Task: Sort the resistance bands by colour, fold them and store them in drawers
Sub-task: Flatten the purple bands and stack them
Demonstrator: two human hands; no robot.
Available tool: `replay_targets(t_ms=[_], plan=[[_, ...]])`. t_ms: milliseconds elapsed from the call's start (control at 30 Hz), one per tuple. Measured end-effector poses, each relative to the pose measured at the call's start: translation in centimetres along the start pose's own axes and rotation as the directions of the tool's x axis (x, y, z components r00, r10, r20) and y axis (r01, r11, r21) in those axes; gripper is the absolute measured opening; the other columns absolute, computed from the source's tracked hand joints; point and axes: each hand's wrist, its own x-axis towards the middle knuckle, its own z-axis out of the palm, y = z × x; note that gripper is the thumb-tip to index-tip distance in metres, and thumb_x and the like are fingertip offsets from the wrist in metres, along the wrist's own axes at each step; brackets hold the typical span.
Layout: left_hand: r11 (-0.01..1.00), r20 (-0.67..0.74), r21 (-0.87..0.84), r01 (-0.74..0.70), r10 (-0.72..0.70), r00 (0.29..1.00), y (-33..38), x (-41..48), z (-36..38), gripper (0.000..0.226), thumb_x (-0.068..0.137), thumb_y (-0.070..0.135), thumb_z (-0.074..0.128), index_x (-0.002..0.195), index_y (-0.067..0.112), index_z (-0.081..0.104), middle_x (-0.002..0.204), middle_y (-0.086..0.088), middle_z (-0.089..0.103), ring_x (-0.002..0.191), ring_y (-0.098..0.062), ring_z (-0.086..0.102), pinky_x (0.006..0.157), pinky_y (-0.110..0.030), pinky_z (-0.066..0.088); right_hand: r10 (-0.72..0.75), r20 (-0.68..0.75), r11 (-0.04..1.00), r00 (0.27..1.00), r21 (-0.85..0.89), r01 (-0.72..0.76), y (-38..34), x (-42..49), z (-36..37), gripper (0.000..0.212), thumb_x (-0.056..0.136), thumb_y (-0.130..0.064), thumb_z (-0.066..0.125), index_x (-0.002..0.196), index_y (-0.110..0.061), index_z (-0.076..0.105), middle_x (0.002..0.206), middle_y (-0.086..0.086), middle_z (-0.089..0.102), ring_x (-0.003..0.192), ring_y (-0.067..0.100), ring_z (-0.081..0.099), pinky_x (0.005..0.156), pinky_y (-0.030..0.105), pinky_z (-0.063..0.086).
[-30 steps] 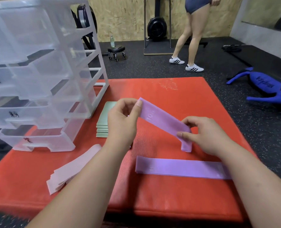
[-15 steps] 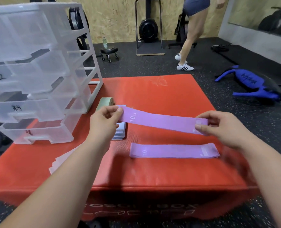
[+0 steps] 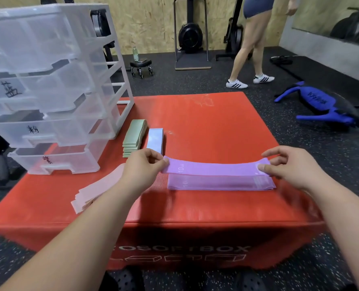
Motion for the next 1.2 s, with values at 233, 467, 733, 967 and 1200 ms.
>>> replay_targets(t_ms=[233,467,733,967,1200], plan=[[0.924,0.014,0.362,-0.122,0.126,0.992,-0.2,-0.5,1.6,0.018,0.087,0.034,0.080,0.077,0.026,0.067,0.071,0.011,0.071,0.072,-0.008,0.067,0.068,-0.031,0.053,-0.070,-0.110,0.951,0.992,-0.306,0.033,0.8,-0.3,1.0,0.027,0.074,-0.028,0.092,0.094,-0.033,0.073,0.074,-0.011,0.073,0.077,0.005,0.067,0.067,0.020,0.043],[0.832,0.040,0.533,-0.154,0.157,0.987,0.1,-1.1,3.4,0.010,0.087,0.032,0.071,0.091,0.030,0.063,0.079,0.011,0.070,0.083,-0.020,0.065,0.070,-0.034,0.052,-0.140,-0.089,0.878,0.986,-0.472,0.082,2.0,-0.2,1.8,0.025,0.075,-0.030,0.089,0.088,-0.036,0.069,0.069,-0.016,0.067,0.073,0.008,0.065,0.073,0.035,0.054],[0.713,0.090,0.662,-0.229,0.228,0.969,-0.4,-0.7,4.5,0.017,0.089,0.037,0.065,0.104,0.030,0.059,0.089,0.004,0.072,0.089,-0.027,0.068,0.073,-0.040,0.056,-0.136,-0.047,0.785,0.990,-0.615,0.079,2.9,0.2,1.9,0.027,0.076,-0.037,0.087,0.095,-0.037,0.068,0.073,-0.015,0.065,0.080,0.017,0.062,0.068,0.034,0.051],[0.575,0.168,0.742,-0.344,0.338,0.926,-0.3,-0.4,4.3,0.028,0.088,0.036,0.071,0.113,0.024,0.066,0.104,-0.002,0.064,0.104,-0.030,0.060,0.079,-0.042,0.051,-0.210,0.013,0.731,0.978,-0.662,0.166,3.1,0.5,1.3,0.045,0.075,-0.047,0.088,0.115,-0.039,0.068,0.113,-0.008,0.059,0.110,0.021,0.052,0.089,0.037,0.050],[0.611,0.568,0.487,-0.624,0.320,0.758,-0.6,-0.5,4.4,0.069,0.087,0.051,0.077,0.148,0.031,0.052,0.138,0.005,0.060,0.126,-0.022,0.056,0.107,-0.041,0.045,-0.254,0.382,0.725,0.889,-0.534,0.436,3.6,0.7,1.2,0.065,0.075,-0.046,0.087,0.135,-0.038,0.063,0.135,-0.021,0.060,0.124,0.012,0.057,0.108,0.039,0.046]])
